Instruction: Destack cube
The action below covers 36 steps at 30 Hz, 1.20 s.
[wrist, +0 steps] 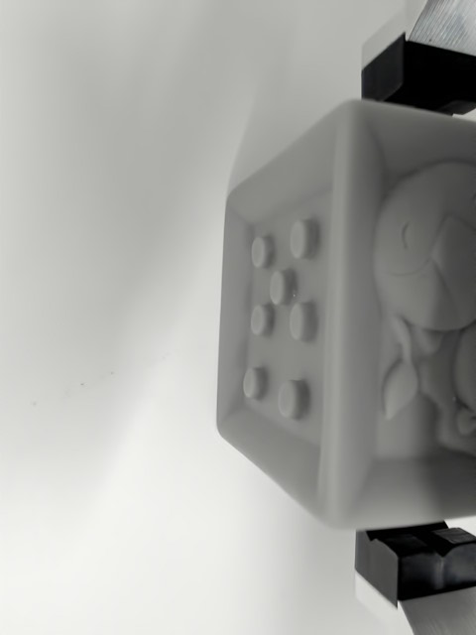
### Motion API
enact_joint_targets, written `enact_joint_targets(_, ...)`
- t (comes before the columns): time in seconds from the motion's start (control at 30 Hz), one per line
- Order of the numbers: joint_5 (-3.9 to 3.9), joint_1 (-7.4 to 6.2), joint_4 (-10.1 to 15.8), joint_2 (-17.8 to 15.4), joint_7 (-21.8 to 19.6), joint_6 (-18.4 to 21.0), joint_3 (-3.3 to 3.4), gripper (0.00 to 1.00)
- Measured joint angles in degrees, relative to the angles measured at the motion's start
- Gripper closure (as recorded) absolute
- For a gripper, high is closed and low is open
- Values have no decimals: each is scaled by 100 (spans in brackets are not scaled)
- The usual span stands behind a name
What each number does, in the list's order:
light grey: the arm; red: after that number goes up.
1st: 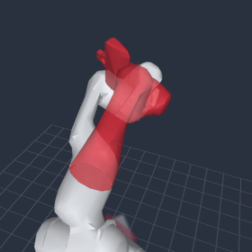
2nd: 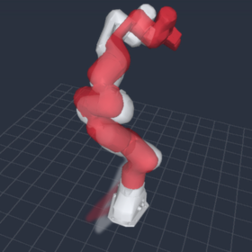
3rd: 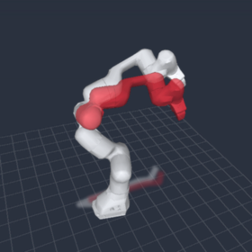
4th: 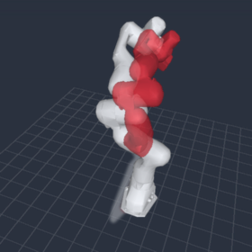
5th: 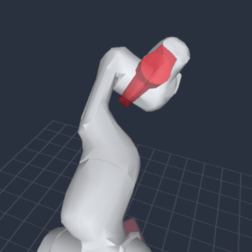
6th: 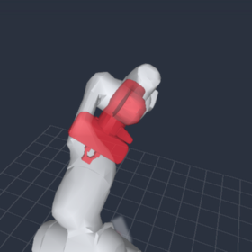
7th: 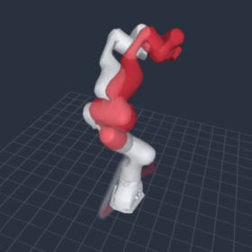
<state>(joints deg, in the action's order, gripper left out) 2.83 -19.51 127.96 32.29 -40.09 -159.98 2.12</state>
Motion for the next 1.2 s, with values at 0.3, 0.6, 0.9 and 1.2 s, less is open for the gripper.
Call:
enact_joint_targets(0.3, 0, 0, -1, 1, 0, 0, 0, 0)
enact_joint_targets(0.6, 0, -1, 2, -13, 0, 10, 0, 0)
enact_joint_targets(0.9, -3, -7, 66, -242, -3, 156, 10, 0)
enact_joint_targets(1.2, -14, -30, 151, -606, -12, 431, 40, 0)
